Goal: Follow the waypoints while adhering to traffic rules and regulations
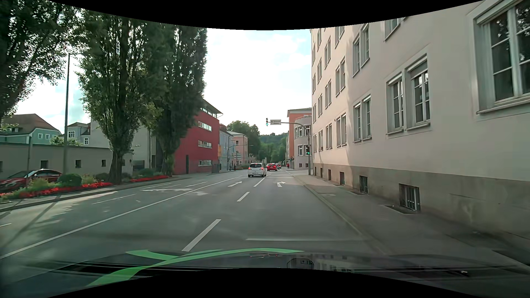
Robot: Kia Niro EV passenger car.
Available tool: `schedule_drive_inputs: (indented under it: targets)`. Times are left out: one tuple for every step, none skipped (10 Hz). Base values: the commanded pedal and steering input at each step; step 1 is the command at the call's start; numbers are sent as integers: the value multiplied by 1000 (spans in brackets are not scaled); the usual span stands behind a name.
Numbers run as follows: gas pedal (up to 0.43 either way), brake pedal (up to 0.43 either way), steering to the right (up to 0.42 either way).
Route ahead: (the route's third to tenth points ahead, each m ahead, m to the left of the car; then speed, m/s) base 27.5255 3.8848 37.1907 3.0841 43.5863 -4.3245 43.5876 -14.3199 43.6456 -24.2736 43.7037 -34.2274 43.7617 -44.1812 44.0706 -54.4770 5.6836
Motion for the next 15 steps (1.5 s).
schedule_drive_inputs:
  targets:
    - [98,0,-4]
    - [98,0,-4]
    - [98,0,-3]
    - [98,0,-2]
    - [98,0,-2]
    - [98,0,-1]
    - [110,0,-1]
    - [130,0,-1]
    - [130,0,-1]
    - [130,0,-2]
    - [138,0,-3]
    - [138,0,-3]
    - [138,0,-3]
    - [118,0,-4]
    - [110,0,-4]
